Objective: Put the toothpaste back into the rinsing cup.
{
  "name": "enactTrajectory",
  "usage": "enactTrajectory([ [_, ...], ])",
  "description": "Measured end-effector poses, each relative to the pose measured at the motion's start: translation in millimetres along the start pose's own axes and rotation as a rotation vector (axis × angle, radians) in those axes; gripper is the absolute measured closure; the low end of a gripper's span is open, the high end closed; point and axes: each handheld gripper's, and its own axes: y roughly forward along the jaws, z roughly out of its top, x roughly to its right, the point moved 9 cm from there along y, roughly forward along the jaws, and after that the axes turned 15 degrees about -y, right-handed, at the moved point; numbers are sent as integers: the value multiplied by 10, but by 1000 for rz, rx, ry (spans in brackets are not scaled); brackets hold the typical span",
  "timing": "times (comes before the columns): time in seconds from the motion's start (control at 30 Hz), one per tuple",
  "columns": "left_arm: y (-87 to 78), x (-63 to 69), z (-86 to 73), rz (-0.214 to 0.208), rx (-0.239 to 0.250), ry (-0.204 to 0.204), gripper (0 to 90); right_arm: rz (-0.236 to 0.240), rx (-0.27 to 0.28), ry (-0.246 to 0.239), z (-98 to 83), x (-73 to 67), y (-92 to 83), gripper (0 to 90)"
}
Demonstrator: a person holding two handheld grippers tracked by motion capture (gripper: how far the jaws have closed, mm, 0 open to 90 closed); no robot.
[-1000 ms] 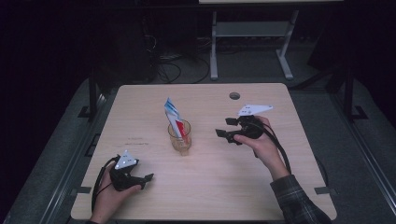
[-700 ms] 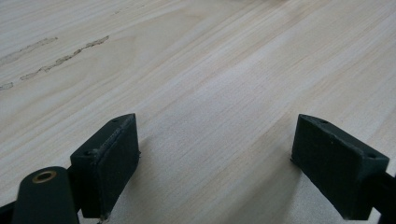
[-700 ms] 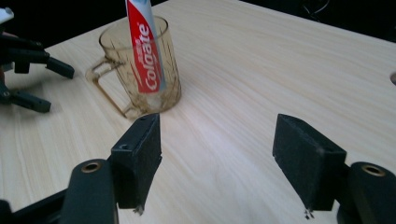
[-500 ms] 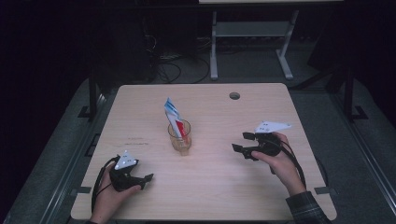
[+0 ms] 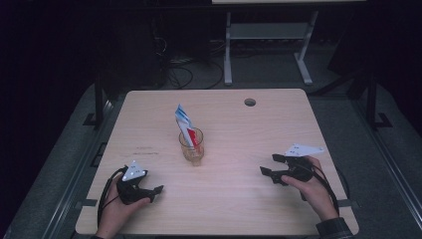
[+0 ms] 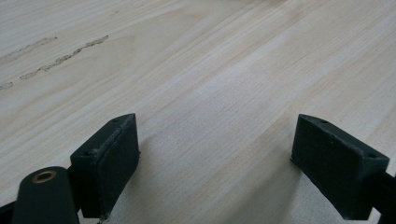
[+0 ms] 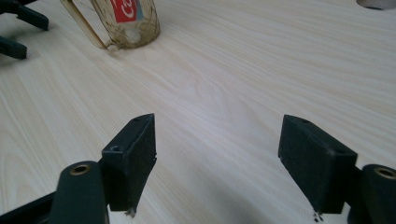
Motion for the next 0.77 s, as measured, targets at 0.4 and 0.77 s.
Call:
enactTrajectory([
  [0.4, -4, 0, -5, 1, -2, 1, 140, -41, -94, -3, -423, -42, -107, 216],
  [0.77, -6, -12, -5, 11, -2, -5, 132, -78, -168, -30, -651, -61, -105, 204],
])
